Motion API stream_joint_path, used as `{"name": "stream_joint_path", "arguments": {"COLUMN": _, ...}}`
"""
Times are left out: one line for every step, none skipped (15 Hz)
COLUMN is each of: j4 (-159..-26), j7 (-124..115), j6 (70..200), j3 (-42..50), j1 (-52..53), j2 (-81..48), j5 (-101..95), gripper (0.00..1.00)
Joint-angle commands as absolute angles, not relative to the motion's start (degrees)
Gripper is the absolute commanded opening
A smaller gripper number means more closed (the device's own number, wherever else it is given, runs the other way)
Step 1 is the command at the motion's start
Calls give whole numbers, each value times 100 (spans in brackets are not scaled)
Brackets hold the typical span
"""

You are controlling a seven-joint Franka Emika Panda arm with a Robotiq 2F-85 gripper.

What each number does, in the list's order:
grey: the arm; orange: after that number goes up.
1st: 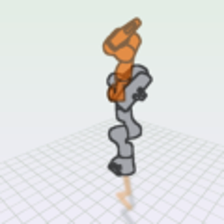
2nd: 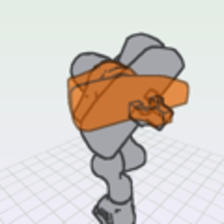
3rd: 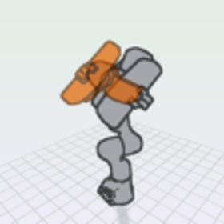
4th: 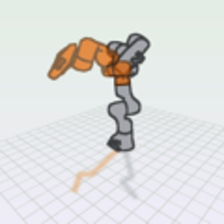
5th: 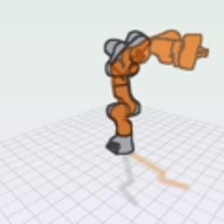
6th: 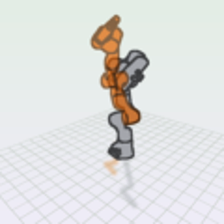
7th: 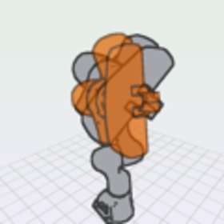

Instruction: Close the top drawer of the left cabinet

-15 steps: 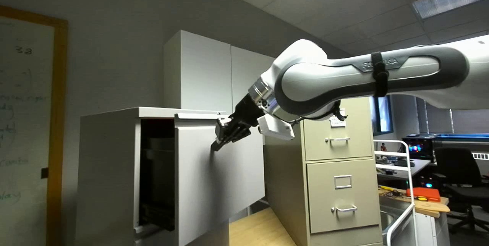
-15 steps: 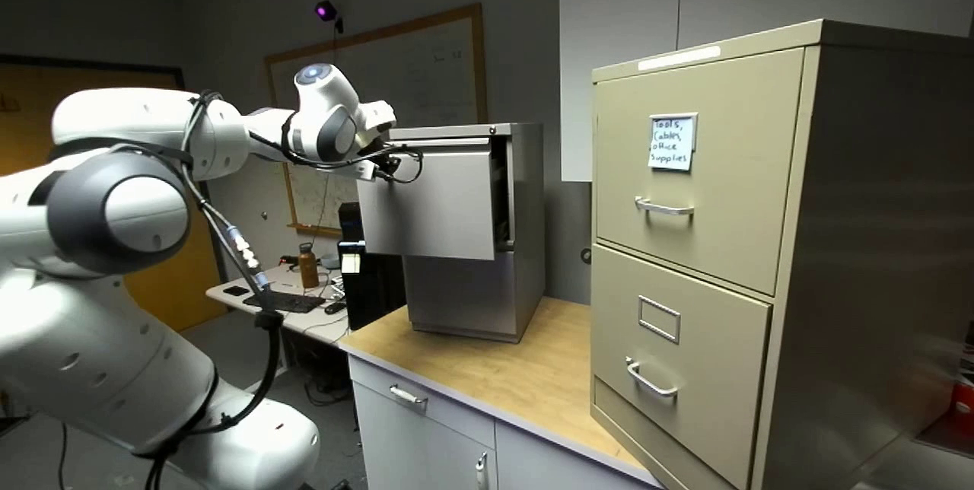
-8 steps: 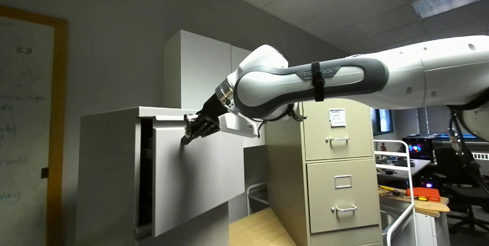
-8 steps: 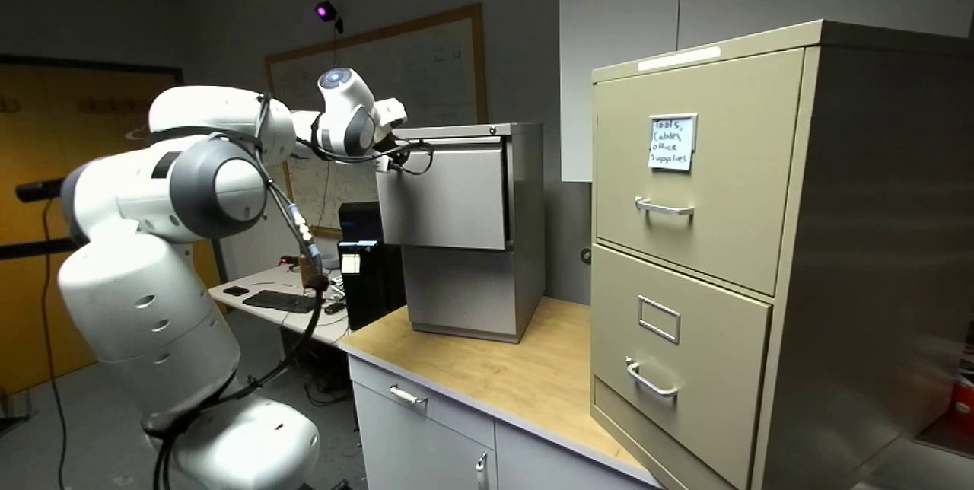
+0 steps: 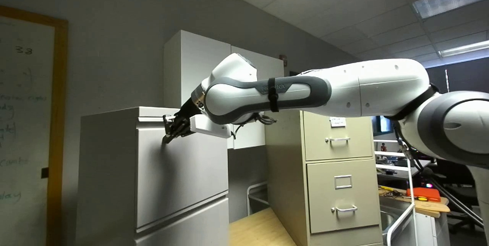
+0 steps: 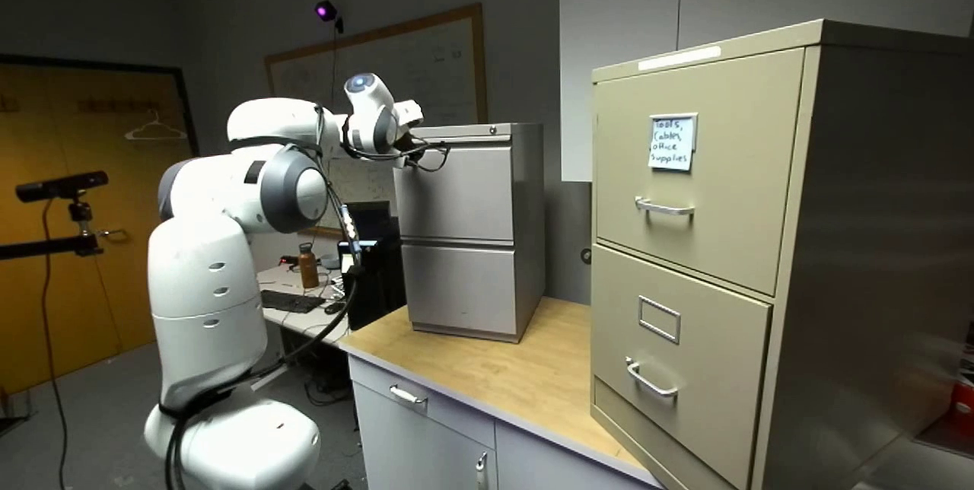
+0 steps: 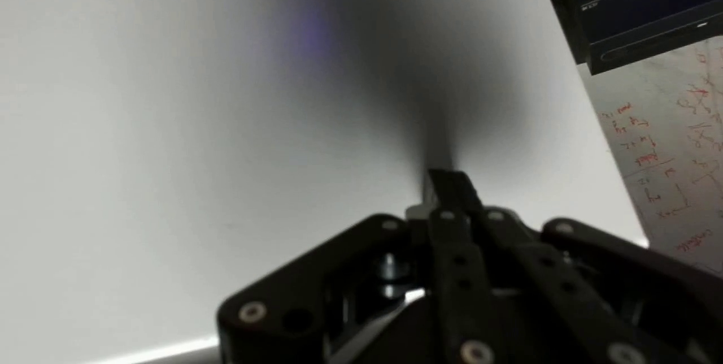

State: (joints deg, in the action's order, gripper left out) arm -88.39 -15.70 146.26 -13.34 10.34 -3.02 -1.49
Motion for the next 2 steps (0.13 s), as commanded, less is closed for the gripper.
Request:
{"name": "stream_joint_path", "arguments": {"j4": -7788, "j7": -1883, "j6": 14231, "j3": -1252, "j1": 1204, "j2": -906, "j5": -402, "gripper": 0}}
{"name": "stream_joint_path", "arguments": {"j4": -7682, "j7": -1936, "j6": 14109, "j3": -1229, "j1": 1215, "j2": -963, "j5": -441, "gripper": 0}}
